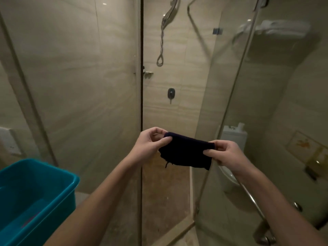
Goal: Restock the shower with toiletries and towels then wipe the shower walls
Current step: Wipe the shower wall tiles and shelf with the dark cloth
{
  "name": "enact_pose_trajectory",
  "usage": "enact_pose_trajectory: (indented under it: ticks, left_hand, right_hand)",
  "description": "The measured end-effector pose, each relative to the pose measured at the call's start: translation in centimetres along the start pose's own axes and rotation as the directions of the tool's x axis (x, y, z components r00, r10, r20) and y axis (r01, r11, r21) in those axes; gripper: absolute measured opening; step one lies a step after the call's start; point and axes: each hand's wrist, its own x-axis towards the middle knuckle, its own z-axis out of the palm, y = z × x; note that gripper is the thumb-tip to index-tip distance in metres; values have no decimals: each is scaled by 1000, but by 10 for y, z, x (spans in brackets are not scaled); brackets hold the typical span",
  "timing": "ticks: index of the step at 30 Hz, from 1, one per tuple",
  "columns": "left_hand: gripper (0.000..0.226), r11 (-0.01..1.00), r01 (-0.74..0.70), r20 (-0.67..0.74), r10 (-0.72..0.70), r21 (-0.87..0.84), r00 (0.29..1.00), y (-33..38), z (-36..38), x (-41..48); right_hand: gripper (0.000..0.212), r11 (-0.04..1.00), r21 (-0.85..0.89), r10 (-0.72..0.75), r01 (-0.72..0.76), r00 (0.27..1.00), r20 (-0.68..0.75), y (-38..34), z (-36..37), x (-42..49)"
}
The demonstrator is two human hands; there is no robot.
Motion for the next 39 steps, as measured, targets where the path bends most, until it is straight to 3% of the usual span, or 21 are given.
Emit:
enact_pose_trajectory:
  ticks: [9, 18, 22, 25, 28, 32, 36, 39]
  left_hand:
    - [18, 992, -22, -11, 21, -121, 1000, -26, 14, 136]
    - [15, 965, 154, -111, -180, -214, 977, -101, 32, 248]
    - [21, 937, 219, -128, -261, -272, 957, -149, 33, 293]
    - [22, 932, 234, -226, -300, -275, 927, -183, 36, 329]
    - [16, 951, 216, -340, -282, -219, 897, -203, 36, 364]
    - [8, 988, 158, -405, -145, -1, 903, -208, 27, 416]
    - [11, 960, 125, -325, -38, 252, 945, -203, 17, 451]
    - [7, 921, 111, -277, -4, 372, 961, -206, 16, 470]
  right_hand:
    - [16, 988, 102, -88, 113, 971, -220, -6, -19, 133]
    - [17, 969, 231, -14, 86, 955, -297, 47, -17, 261]
    - [19, 971, 229, -8, 69, 966, -257, 86, -15, 342]
    - [18, 977, 206, -14, 50, 984, -176, 110, -15, 403]
    - [16, 983, 182, -12, 30, 995, -102, 131, -8, 461]
    - [14, 988, 150, 44, -42, 999, -10, 154, 11, 532]
    - [7, 979, 146, 145, -144, 989, 2, 163, 44, 581]
    - [13, 892, 288, 331, -349, 937, 112, 165, 75, 614]
